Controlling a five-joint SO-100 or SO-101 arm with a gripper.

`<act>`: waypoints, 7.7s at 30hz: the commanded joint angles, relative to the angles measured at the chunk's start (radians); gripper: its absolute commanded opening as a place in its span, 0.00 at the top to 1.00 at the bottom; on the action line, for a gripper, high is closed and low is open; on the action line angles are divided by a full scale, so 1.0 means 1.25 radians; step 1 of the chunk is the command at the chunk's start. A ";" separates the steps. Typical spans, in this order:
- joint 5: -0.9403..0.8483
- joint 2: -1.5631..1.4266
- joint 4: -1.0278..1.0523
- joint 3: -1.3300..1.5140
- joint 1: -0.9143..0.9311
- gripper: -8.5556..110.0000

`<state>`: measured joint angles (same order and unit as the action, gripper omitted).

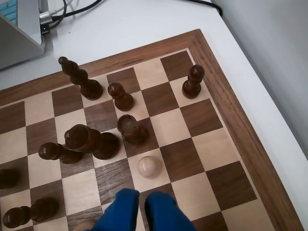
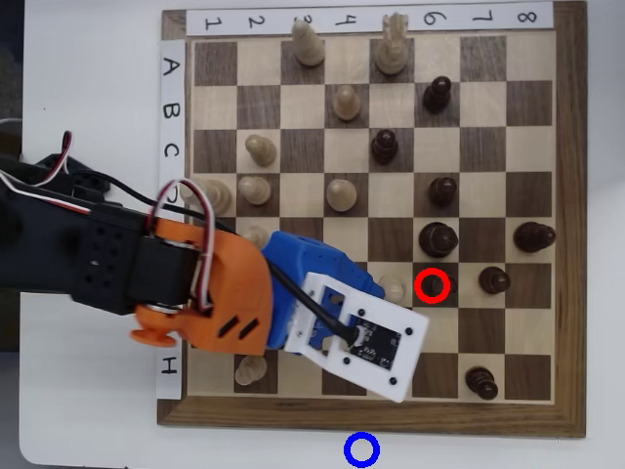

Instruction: Move the piece to destination

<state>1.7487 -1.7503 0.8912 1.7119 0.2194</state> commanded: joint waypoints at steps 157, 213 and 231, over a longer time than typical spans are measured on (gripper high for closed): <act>0.054 0.357 -0.437 -0.082 -0.020 0.93; 0.045 -0.151 -0.320 -0.109 0.109 0.93; -0.031 -0.189 -0.325 -0.065 0.182 0.93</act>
<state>1.7503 -1.7227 0.5338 1.6490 0.3804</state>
